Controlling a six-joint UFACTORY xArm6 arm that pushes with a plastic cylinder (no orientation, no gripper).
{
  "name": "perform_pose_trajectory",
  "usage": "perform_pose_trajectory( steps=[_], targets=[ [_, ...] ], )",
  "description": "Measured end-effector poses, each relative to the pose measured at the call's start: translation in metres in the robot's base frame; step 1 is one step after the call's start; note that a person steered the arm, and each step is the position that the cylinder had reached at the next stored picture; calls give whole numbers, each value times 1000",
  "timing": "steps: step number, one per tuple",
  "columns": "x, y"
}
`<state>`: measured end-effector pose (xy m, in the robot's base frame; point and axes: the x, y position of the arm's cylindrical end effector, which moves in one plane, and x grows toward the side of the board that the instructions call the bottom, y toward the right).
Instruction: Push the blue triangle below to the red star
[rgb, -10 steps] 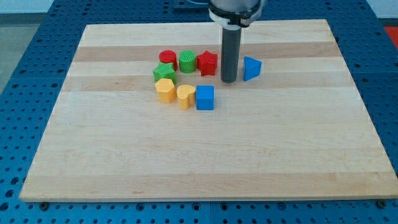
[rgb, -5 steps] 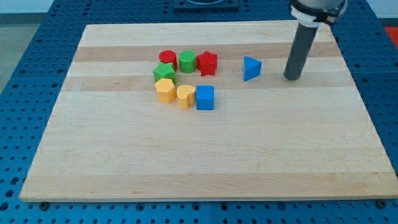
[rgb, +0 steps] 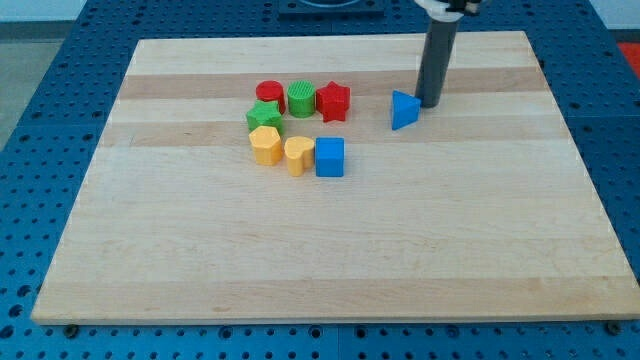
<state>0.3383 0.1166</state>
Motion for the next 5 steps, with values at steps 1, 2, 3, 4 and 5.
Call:
perform_pose_trajectory(
  steps=[1,2,3,4,5],
  targets=[
    [9,-14],
    [20,-31],
    [28,-34],
    [34,-32],
    [44,-30]
  ],
)
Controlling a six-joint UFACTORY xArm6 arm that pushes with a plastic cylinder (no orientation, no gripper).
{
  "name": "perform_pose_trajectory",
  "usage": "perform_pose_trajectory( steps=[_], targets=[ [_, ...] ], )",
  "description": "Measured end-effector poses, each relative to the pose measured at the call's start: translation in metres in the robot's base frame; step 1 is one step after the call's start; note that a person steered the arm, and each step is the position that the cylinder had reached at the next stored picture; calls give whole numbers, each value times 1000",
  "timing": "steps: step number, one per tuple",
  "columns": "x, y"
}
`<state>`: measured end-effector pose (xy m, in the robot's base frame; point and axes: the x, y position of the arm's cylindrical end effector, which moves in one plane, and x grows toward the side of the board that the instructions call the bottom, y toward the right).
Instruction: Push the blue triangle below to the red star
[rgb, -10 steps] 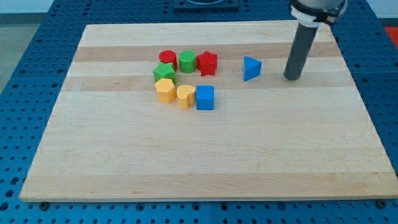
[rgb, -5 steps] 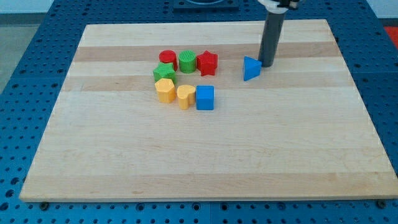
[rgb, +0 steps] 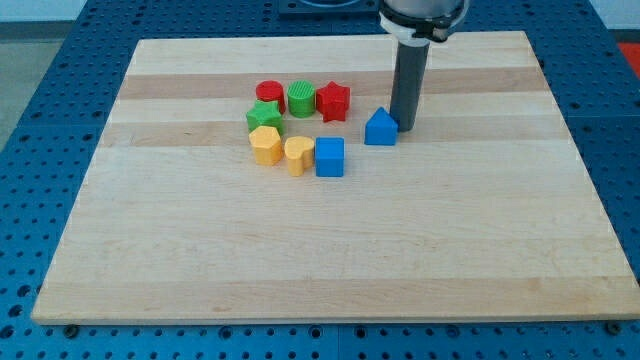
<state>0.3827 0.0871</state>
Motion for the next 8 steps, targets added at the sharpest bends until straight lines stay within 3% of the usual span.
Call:
perform_pose_trajectory(
  steps=[3,6,8],
  targets=[
    [42,1],
    [28,-6],
    [20,-41]
  ],
)
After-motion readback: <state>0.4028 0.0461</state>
